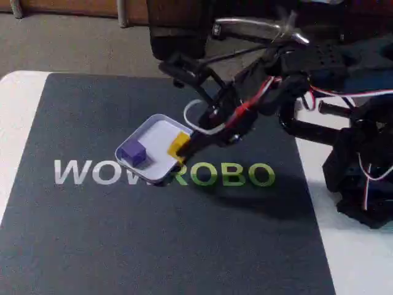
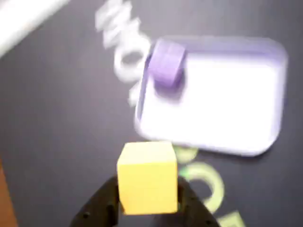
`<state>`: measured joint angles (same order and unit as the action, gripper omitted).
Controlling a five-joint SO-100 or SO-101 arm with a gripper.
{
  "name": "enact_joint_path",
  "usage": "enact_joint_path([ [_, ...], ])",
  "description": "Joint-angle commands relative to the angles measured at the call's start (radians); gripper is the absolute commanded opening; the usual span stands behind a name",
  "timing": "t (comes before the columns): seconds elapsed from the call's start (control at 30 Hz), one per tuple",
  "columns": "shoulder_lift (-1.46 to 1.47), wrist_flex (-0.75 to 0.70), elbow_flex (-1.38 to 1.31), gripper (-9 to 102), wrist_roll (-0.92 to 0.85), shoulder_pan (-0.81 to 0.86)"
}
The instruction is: Move blocks one by one until all three blocks are in the tray.
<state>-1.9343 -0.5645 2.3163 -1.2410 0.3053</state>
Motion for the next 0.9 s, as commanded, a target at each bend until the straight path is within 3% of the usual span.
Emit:
enact_joint_path([
  [0.0, 0.043, 0.043, -0.083, -8, 0.008, 0.051],
  [0.47, 0.27, 0.117, -0.262, -6, 0.032, 0.1],
  [0.87, 0.276, 0.11, -0.276, 20, 0.021, 0.103],
])
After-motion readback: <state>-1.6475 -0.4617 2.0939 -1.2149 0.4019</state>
